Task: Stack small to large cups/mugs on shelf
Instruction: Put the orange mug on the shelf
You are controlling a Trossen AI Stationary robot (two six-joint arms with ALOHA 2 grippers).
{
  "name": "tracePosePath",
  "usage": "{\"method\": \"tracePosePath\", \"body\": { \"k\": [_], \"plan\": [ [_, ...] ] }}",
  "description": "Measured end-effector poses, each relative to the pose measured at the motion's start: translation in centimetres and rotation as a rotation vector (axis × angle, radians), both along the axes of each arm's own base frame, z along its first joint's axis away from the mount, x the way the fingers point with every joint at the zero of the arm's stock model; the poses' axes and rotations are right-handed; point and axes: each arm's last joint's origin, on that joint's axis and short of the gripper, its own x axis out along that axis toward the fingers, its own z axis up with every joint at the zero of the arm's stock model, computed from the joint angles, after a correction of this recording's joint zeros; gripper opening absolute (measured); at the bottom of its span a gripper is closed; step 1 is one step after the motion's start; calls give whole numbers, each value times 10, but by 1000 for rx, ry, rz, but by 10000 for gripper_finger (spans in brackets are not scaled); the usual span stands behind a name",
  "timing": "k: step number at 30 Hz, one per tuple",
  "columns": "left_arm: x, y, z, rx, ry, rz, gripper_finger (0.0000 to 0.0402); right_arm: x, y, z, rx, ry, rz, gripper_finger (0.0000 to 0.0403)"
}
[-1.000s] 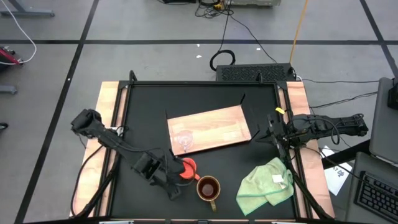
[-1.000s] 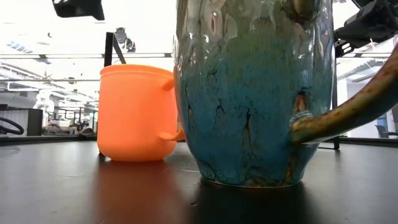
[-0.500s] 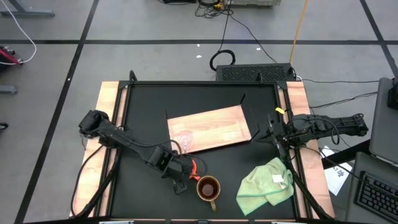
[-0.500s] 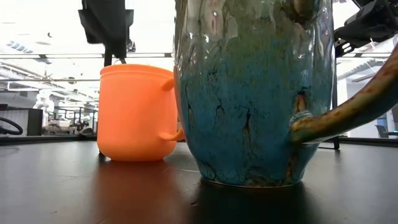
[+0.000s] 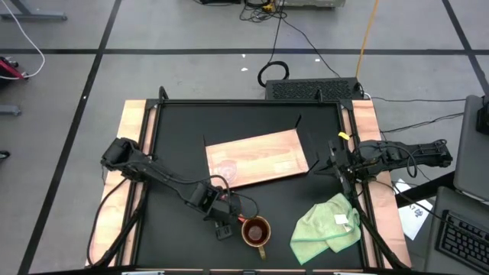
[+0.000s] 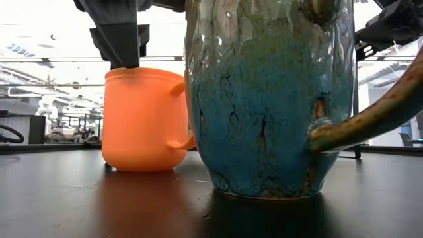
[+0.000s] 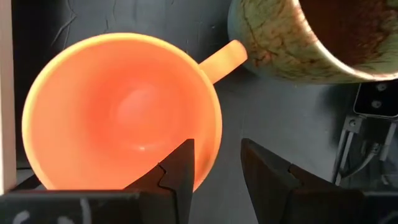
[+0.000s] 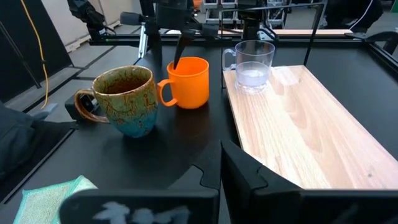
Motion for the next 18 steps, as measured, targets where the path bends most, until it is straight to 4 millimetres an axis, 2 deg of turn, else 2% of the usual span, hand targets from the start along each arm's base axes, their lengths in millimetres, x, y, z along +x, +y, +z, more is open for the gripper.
{"method": "tracePosePath", "body": {
  "k": [18],
  "plan": [
    [3,2,-7,45,-1,-71,131,0,0,0,4,1,-1,0]
  ]
}}
